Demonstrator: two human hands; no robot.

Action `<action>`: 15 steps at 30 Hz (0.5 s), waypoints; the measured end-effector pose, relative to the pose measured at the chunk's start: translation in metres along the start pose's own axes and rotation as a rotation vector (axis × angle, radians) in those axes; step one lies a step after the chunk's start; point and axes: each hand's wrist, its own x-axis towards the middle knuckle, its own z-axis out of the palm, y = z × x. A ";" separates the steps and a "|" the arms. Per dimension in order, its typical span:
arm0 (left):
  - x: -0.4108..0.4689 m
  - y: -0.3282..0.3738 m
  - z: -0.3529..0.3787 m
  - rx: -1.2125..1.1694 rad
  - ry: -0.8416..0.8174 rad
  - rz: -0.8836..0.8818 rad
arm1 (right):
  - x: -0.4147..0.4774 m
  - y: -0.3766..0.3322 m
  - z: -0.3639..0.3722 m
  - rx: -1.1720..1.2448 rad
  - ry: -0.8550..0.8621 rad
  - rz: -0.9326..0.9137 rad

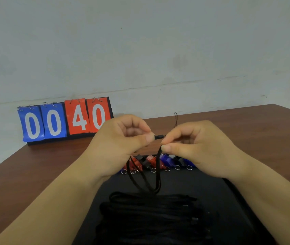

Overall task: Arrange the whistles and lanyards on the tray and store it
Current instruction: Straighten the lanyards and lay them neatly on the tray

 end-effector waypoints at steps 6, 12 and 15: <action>0.001 -0.006 0.003 -0.058 -0.009 -0.043 | -0.001 0.001 0.004 0.104 0.135 -0.032; 0.002 -0.008 0.004 -0.052 -0.021 -0.043 | 0.001 0.002 0.005 0.114 0.155 0.024; 0.002 -0.009 0.004 -0.059 -0.037 -0.028 | 0.001 0.004 0.006 0.114 0.130 0.028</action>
